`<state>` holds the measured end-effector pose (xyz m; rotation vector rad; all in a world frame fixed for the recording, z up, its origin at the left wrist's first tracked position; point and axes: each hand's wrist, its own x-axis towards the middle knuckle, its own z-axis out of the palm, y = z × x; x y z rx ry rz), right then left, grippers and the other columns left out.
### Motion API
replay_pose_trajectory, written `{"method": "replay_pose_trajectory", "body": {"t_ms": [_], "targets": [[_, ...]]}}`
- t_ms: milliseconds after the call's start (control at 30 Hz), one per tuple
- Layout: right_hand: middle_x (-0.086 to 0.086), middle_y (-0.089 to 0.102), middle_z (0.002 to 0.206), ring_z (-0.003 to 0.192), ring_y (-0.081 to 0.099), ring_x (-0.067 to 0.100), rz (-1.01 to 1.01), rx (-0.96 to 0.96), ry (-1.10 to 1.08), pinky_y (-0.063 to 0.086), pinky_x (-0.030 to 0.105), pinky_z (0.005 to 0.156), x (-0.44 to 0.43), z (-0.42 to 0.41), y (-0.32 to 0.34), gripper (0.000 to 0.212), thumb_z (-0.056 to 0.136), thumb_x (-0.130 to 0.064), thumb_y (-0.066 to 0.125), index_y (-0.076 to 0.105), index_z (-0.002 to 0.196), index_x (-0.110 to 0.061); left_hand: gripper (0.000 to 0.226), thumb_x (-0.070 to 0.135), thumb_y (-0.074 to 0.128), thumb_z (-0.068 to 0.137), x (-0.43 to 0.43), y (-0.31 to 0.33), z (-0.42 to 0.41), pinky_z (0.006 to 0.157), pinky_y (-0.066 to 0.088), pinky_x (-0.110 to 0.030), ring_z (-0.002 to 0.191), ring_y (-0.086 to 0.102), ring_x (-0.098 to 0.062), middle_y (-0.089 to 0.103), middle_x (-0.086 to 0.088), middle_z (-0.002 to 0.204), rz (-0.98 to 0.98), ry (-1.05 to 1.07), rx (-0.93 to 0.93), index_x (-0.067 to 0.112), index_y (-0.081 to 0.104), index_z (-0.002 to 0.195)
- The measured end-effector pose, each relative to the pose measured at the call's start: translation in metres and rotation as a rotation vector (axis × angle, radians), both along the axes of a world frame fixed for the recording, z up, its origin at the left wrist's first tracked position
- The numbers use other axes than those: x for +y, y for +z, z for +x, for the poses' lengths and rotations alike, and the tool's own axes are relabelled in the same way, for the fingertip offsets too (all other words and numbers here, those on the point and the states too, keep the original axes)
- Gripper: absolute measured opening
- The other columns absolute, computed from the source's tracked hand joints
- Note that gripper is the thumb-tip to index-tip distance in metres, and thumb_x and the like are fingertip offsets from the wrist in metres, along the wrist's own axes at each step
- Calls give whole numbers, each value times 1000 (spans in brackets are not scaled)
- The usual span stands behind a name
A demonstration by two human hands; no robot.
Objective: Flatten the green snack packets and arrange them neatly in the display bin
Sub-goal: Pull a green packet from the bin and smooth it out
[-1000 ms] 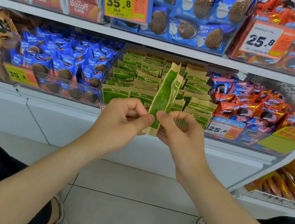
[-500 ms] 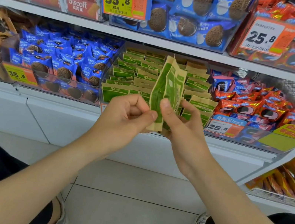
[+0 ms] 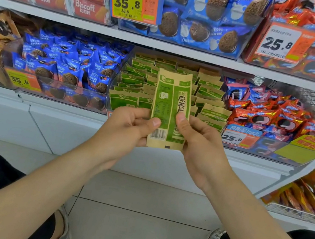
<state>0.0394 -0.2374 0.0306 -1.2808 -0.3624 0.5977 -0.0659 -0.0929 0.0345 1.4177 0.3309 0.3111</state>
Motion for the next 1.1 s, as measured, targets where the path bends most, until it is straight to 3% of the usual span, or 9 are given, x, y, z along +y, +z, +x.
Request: {"method": "replay_pose_trajectory", "body": {"t_ms": [100, 200, 433, 533, 667, 867, 933, 1000, 1100], "targets": [[14, 78, 119, 112, 76, 32, -22, 27, 69, 59, 52, 102, -3, 2, 4, 29, 99, -7, 68, 72, 128, -1, 25, 3, 55, 108, 2, -3, 0, 85, 66, -37, 104, 79, -24, 81, -10, 112, -41, 65, -6, 5, 73, 124], [11, 81, 105, 100, 79, 29, -130, -117, 36, 63, 49, 93, -4, 2, 4, 27, 93, -13, 79, 77, 120, -6, 23, 3, 57, 107, 3, -4, 0, 78, 65, -31, 101, 80, -22, 82, -9, 109, -47, 104, 6, 7, 74, 122], [14, 78, 80, 68, 76, 24, -251, -386, -37, 62, 30, 56, -2, 0, 13, 6, 94, -12, 80, 78, 98, -17, 26, 13, 69, 99, 0, -2, -2, 88, 65, -40, 106, 78, -27, 81, -11, 114, -74, 69, 3, 8, 74, 124], [20, 79, 91, 74, 76, 30, -201, -278, -18, 61, 34, 60, -3, -2, 9, 17, 93, -14, 81, 77, 107, -6, 26, 9, 67, 99, 0, -4, -1, 83, 66, -36, 104, 79, -26, 80, -12, 113, -117, 94, 9, 5, 74, 124], [16, 80, 104, 83, 74, 19, -100, 3, 35, 58, 31, 70, -5, -12, 4, 31, 96, -33, 75, 80, 111, -7, 37, 18, 74, 87, 4, -4, 0, 81, 65, -34, 104, 79, -26, 80, -12, 113, -197, 79, 45, 6, 75, 123], [4, 83, 89, 85, 80, 24, -126, -241, -186, 66, 40, 76, -2, -17, 1, 11, 96, -20, 79, 85, 98, -11, 27, 22, 74, 98, -6, 0, 0, 83, 66, -43, 101, 80, -28, 81, -12, 111, -114, 153, 86, 7, 72, 121], [1, 82, 83, 74, 77, 16, -160, -373, -188, 62, 34, 63, -1, -18, 2, 11, 97, -24, 78, 85, 99, -15, 32, 21, 75, 99, -9, -3, 1, 79, 67, -51, 93, 80, -28, 79, -16, 107, -24, 309, 54, 10, 59, 124], [5, 82, 88, 75, 74, 18, -145, -352, -109, 60, 31, 60, -1, -21, 2, 19, 102, -28, 70, 83, 108, -16, 32, 18, 73, 100, -10, -8, 1, 81, 64, -61, 88, 78, -28, 77, -19, 104, 57, 368, 8, 12, 49, 121], [8, 81, 108, 94, 76, 22, -79, -198, 21, 60, 33, 73, -1, -23, -2, 29, 106, -28, 62, 76, 126, -14, 21, 16, 65, 106, -10, -13, 0, 84, 62, -66, 96, 75, -39, 76, -21, 106, 103, 339, -41, 14, 47, 116]]}}
